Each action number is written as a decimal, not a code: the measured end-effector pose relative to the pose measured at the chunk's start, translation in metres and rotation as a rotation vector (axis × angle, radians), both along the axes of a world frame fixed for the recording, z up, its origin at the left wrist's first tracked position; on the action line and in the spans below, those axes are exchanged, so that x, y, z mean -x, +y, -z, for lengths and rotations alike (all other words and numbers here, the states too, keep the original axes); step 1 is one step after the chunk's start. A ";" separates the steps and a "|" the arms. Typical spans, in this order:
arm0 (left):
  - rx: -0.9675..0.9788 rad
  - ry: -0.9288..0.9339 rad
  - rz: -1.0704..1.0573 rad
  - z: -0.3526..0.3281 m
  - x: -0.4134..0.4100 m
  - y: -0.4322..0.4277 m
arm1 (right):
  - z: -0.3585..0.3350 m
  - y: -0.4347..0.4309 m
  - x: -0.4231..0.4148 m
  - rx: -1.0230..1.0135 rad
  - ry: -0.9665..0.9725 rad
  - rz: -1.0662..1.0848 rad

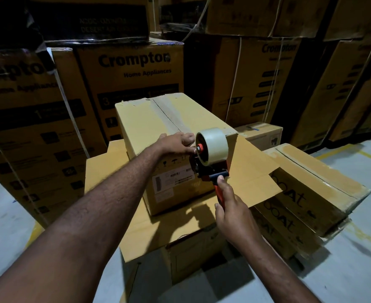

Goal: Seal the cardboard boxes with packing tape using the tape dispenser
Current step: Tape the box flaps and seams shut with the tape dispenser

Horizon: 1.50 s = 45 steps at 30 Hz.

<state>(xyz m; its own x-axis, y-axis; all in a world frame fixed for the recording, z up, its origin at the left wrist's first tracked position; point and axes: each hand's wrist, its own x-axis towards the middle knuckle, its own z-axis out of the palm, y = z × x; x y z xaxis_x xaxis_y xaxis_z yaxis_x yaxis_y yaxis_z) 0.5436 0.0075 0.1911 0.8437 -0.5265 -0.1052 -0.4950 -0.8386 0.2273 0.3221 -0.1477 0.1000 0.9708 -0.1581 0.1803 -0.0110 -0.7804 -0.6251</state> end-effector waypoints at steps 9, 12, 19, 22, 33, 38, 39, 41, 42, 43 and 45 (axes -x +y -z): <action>0.076 -0.072 -0.163 0.009 0.000 -0.009 | -0.017 0.006 -0.020 0.057 0.036 0.032; 0.113 -0.079 -0.221 0.009 0.002 -0.008 | -0.031 0.016 -0.027 -0.046 0.100 0.033; 0.236 -0.140 -0.358 0.004 0.016 -0.016 | -0.035 0.026 -0.029 -0.065 0.105 0.058; 0.231 -0.126 -0.367 0.002 0.024 -0.020 | -0.033 0.022 -0.024 0.113 0.085 0.034; 0.325 -0.231 -0.374 0.018 0.041 -0.037 | -0.022 0.033 0.003 -0.075 0.244 0.132; 0.289 -0.279 -0.311 0.025 0.037 -0.029 | -0.024 0.026 0.010 -0.219 0.253 0.161; 0.280 -0.302 -0.309 0.027 0.036 -0.028 | -0.028 0.023 0.009 -0.217 0.237 0.174; 0.267 -0.340 -0.296 0.031 0.037 -0.023 | -0.043 0.017 0.006 -0.207 0.206 0.202; 0.256 -0.368 -0.275 0.032 0.038 -0.021 | -0.054 0.012 0.007 -0.198 0.193 0.213; 0.227 -0.402 -0.244 0.033 0.039 -0.017 | -0.065 0.008 0.009 -0.195 0.188 0.223; 0.129 -0.464 -0.156 0.034 0.039 -0.009 | -0.089 0.000 0.017 -0.189 0.159 0.224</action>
<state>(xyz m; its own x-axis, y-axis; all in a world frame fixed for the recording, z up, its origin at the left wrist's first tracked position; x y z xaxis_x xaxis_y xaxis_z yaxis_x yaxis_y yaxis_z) 0.5047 -0.0014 0.1575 0.8558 -0.3745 0.3569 -0.4393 -0.8904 0.1194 0.3051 -0.1474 0.1886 0.9218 -0.3871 -0.0234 -0.2781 -0.6180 -0.7353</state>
